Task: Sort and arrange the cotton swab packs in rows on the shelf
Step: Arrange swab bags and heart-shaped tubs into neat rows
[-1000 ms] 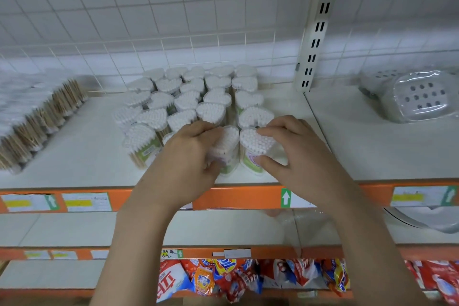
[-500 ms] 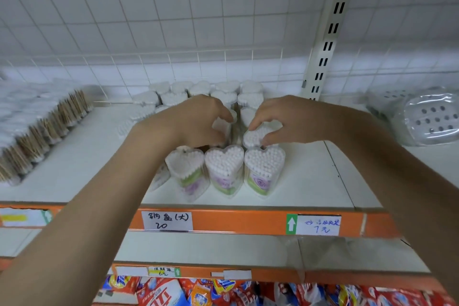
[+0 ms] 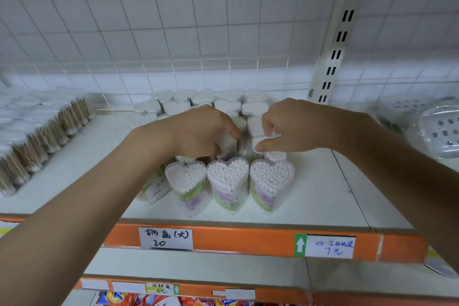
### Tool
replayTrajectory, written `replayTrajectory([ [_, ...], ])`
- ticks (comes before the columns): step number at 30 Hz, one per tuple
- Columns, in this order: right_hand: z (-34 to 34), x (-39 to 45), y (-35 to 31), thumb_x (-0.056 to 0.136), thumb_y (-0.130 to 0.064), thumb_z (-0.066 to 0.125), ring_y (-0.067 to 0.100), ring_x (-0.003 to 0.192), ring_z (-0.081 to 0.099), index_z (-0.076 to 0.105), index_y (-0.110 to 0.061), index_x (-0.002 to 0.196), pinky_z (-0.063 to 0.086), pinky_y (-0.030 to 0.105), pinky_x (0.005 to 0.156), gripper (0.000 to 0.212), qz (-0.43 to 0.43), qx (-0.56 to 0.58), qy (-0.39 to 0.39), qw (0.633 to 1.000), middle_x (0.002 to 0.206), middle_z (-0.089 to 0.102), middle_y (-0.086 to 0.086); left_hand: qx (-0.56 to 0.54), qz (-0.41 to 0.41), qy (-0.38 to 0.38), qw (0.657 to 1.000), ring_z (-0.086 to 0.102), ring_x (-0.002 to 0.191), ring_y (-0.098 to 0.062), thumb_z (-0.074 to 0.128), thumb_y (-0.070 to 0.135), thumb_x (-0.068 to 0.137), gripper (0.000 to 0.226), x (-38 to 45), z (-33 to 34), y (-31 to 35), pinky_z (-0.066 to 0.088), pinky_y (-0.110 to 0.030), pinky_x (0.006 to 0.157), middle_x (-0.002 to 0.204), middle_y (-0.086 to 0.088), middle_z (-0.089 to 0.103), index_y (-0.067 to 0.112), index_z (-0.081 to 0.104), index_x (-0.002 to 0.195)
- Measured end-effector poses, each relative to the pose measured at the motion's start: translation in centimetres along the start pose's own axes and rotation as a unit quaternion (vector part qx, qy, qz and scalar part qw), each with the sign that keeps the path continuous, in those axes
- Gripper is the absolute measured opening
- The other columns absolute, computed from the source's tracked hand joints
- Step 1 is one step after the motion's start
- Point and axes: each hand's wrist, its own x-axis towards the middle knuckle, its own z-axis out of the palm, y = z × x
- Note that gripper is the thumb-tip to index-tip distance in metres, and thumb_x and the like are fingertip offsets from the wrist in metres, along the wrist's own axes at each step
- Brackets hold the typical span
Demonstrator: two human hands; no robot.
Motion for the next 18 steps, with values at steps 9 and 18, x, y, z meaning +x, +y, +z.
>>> replayTrajectory([
  [9,0.7,0.2,-0.4,0.086,-0.059,0.044,0.009,0.051,0.034,0.039,-0.02,0.056,0.016,0.023,0.047,0.05,0.095,-0.067,0.089,0.989,0.061,0.039,-0.005,0.028,-0.076,0.036,0.996,0.048,0.103,-0.013,0.057,0.049,0.083,0.049,-0.2,0.1,-0.4,0.04,-0.028,0.085,0.12,0.002,0.054,0.021,0.055,0.123],
  [18,0.5,-0.3,0.4,0.088,-0.06,0.04,0.014,0.057,0.043,0.049,-0.016,0.063,0.026,0.024,0.052,0.052,0.129,-0.041,0.093,0.987,0.068,0.047,-0.002,0.073,-0.095,0.013,0.993,0.05,0.103,-0.016,0.062,0.046,0.081,0.048,-0.1,0.2,0.2,0.041,-0.029,0.085,0.116,0.003,0.058,0.024,0.055,0.124],
])
